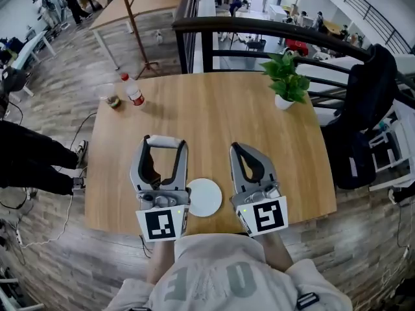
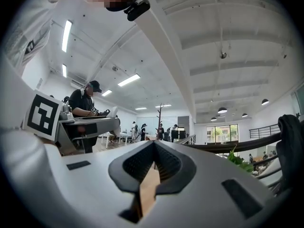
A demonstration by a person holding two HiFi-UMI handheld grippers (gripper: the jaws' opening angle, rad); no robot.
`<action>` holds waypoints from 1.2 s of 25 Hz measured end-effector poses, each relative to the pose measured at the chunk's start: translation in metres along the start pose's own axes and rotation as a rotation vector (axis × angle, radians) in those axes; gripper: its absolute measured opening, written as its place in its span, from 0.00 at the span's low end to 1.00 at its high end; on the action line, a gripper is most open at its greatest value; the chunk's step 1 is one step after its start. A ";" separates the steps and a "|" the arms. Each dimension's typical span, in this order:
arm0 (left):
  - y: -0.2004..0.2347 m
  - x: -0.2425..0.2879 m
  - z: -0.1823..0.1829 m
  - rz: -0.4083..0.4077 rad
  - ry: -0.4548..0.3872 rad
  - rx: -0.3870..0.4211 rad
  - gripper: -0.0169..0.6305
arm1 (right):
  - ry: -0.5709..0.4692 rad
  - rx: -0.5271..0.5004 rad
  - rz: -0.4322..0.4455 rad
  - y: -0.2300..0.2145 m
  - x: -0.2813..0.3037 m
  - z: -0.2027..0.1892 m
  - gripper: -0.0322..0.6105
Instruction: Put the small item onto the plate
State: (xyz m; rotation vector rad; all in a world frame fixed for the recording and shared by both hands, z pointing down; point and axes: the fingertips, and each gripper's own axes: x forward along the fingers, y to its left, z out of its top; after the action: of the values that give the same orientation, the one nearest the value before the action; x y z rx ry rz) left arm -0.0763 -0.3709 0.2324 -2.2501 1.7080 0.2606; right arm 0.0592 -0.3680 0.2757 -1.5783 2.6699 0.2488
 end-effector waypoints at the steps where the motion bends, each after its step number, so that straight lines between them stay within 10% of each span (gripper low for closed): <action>1: -0.001 0.001 -0.001 -0.004 0.006 -0.010 0.49 | 0.006 -0.002 0.009 0.000 0.003 -0.002 0.08; 13: -0.026 -0.011 -0.049 -0.120 0.175 0.056 0.49 | 0.035 0.000 0.035 0.001 -0.001 -0.017 0.08; 30: -0.103 -0.079 -0.214 -0.470 0.769 0.093 0.49 | 0.141 0.004 0.033 0.021 -0.030 -0.043 0.08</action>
State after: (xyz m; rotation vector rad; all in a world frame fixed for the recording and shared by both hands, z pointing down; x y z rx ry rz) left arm -0.0075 -0.3479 0.4719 -2.7746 1.3363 -0.8670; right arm 0.0582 -0.3383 0.3236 -1.6094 2.8005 0.1385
